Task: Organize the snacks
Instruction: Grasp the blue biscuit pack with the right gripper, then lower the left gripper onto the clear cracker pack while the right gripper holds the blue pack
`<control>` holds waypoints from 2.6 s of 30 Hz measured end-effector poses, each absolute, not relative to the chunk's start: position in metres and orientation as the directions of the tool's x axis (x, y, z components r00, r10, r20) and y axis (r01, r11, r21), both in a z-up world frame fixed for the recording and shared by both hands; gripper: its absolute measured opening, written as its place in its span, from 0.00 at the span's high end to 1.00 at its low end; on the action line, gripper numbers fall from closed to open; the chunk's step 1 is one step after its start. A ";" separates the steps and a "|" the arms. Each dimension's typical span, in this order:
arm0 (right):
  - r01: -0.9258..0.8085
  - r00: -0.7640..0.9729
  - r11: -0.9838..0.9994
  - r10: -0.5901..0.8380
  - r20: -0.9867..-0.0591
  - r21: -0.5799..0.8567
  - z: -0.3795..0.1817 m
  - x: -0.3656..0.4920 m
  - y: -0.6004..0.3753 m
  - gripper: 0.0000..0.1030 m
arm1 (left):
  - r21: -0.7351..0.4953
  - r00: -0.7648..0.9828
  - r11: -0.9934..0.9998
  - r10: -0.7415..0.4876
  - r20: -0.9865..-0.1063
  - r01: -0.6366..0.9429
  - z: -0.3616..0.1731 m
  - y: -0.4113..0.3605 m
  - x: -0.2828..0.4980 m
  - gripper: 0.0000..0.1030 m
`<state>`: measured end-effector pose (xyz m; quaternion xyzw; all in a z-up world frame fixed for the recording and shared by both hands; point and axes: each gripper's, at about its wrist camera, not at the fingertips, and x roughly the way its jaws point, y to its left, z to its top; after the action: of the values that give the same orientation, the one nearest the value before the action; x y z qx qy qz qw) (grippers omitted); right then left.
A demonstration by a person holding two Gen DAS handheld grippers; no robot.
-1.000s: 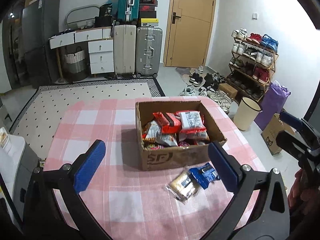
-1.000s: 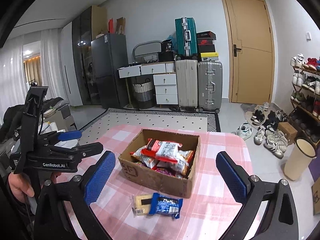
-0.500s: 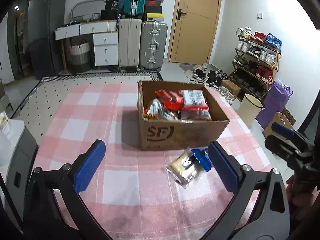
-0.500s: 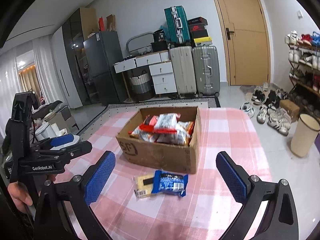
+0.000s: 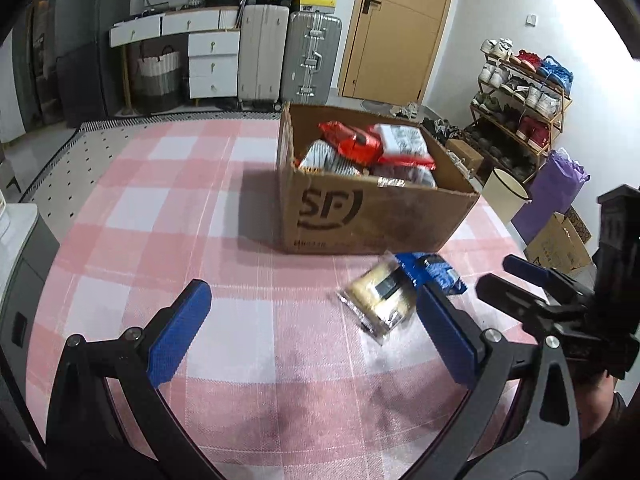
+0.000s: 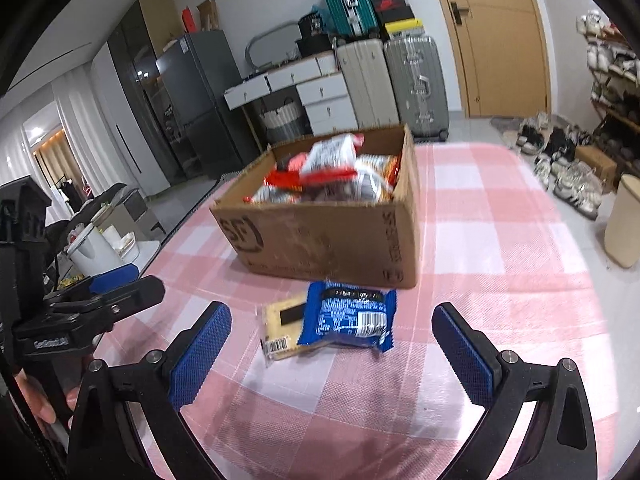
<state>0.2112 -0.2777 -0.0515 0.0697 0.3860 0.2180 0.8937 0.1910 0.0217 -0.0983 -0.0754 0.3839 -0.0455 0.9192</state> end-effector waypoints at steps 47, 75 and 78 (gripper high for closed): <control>-0.304 0.535 0.875 0.484 -0.693 0.376 -0.118 0.260 -0.253 0.53 | -0.170 0.615 0.985 -0.128 -0.778 -0.009 -0.145 0.026 0.200 0.01; -0.258 0.642 0.872 0.477 -0.600 0.416 -0.067 0.195 -0.325 0.53 | -0.162 0.520 0.975 -0.219 -0.825 0.154 -0.164 -0.034 0.240 0.01; -0.248 0.649 0.878 0.465 -0.603 0.410 -0.065 0.186 -0.333 0.53 | -0.158 0.500 0.972 -0.226 -0.836 0.174 -0.170 -0.044 0.250 0.01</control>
<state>0.1858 -0.3330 -0.0654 0.1468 0.3690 0.1988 0.8960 0.2497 -0.0435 -0.1704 -0.0265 0.4866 -0.1155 0.8655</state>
